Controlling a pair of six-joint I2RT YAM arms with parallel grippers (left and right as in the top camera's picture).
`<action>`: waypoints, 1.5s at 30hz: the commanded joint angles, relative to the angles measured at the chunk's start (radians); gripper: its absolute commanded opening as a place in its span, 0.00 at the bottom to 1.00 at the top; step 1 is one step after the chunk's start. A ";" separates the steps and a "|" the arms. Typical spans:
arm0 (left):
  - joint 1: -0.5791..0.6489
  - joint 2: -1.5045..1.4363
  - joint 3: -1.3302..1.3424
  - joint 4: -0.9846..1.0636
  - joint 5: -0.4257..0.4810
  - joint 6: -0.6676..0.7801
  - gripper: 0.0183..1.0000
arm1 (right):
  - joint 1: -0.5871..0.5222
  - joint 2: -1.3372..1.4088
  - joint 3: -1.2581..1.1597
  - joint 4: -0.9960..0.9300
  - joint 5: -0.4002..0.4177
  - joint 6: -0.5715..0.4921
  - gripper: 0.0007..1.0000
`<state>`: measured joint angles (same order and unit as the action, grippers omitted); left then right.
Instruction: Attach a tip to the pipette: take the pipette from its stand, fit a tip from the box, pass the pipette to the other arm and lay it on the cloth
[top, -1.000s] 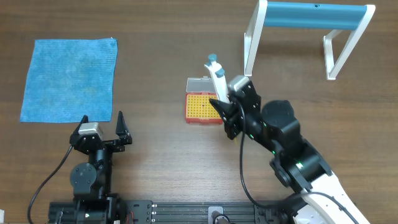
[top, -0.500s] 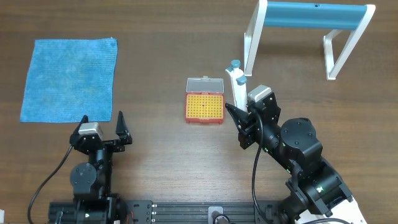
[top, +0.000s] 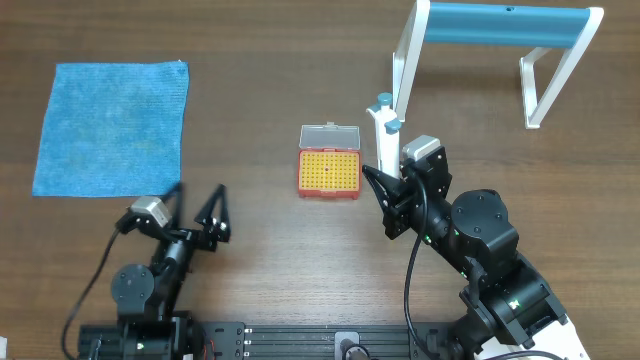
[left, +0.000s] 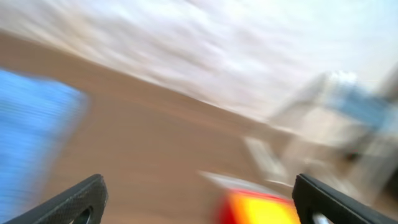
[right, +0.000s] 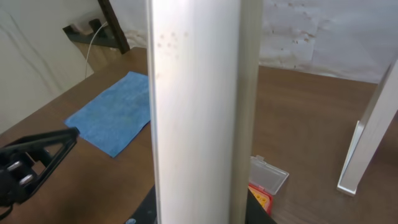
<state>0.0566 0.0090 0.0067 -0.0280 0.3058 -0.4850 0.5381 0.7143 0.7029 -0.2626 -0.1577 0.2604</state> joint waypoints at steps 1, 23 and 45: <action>0.000 -0.006 -0.001 0.007 0.539 -0.742 0.96 | 0.000 -0.006 0.016 0.010 0.014 0.252 0.08; -0.281 1.001 0.666 0.613 0.892 -0.710 0.93 | 0.000 -0.005 0.016 0.117 -0.525 0.399 0.08; -0.520 1.306 0.886 0.818 0.922 -0.709 0.89 | -0.001 -0.005 0.016 0.119 -0.535 0.417 0.08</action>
<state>-0.4656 1.3056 0.8650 0.7837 1.2098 -1.2133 0.5381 0.7151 0.7029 -0.1524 -0.6765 0.6689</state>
